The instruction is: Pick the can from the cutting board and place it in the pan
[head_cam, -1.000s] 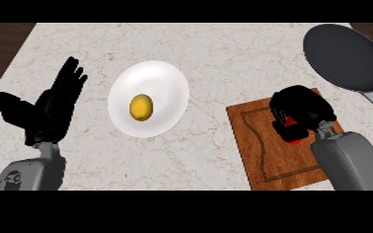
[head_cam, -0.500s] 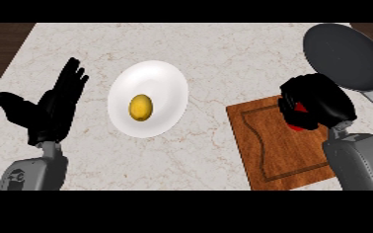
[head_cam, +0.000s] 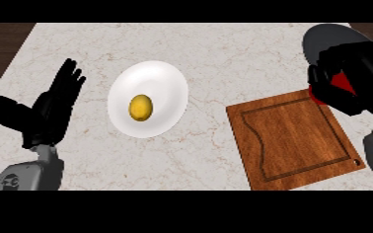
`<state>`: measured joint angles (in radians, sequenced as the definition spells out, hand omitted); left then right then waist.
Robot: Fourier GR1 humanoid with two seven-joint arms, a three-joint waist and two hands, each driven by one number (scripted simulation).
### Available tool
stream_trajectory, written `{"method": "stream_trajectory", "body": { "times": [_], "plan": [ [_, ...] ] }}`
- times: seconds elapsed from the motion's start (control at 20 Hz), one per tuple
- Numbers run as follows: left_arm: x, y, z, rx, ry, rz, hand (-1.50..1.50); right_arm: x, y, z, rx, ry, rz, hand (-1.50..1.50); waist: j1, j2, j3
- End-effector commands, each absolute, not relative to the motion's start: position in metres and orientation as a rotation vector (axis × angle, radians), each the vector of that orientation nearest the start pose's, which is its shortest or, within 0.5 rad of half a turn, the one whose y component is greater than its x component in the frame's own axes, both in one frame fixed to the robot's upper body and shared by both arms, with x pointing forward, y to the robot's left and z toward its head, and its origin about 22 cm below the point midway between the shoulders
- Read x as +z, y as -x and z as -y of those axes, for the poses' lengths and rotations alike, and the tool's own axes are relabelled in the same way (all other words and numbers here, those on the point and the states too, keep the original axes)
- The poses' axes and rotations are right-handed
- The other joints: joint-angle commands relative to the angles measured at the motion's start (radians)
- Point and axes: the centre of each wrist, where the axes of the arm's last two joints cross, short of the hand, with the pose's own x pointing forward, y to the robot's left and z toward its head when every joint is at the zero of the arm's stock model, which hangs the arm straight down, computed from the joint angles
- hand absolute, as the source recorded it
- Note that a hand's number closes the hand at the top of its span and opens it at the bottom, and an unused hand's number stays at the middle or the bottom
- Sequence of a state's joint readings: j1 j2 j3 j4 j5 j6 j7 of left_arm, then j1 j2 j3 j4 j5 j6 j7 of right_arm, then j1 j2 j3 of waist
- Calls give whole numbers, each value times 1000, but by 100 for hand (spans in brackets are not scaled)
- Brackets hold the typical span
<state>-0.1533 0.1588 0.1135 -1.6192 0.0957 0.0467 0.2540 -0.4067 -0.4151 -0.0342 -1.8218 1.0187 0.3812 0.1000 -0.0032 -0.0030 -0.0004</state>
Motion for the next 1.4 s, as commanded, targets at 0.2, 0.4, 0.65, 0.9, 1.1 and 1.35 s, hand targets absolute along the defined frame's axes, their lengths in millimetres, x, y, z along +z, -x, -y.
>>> {"method": "stream_trajectory", "body": {
  "times": [0.2, 0.4, 0.65, 0.9, 1.1, 1.35],
  "plan": [
    [65, -274, -270, 17, -109, 1524, 0, 231, -313, 293, 965, 1233, 1568, 150, 9, 3, 0],
    [69, -288, -271, 21, -82, 1528, 0, 227, -336, 332, 861, 1270, 1563, 150, 12, 8, 1],
    [69, -287, -273, 28, -72, 1522, 0, 211, -354, 394, 799, 1260, 1545, 150, 18, 10, 1],
    [73, -280, -269, 22, -63, 1530, 0, 206, -363, 447, 717, 1298, 1545, 150, 31, 12, 2],
    [66, -283, -264, 16, -72, 1547, 0, 181, -370, 470, 713, 1266, 1544, 150, 45, 21, 3],
    [72, -286, -259, 3, -48, 1540, 0, 148, -375, 471, 751, 1179, 1576, 150, 59, 25, 4]
  ]
}}
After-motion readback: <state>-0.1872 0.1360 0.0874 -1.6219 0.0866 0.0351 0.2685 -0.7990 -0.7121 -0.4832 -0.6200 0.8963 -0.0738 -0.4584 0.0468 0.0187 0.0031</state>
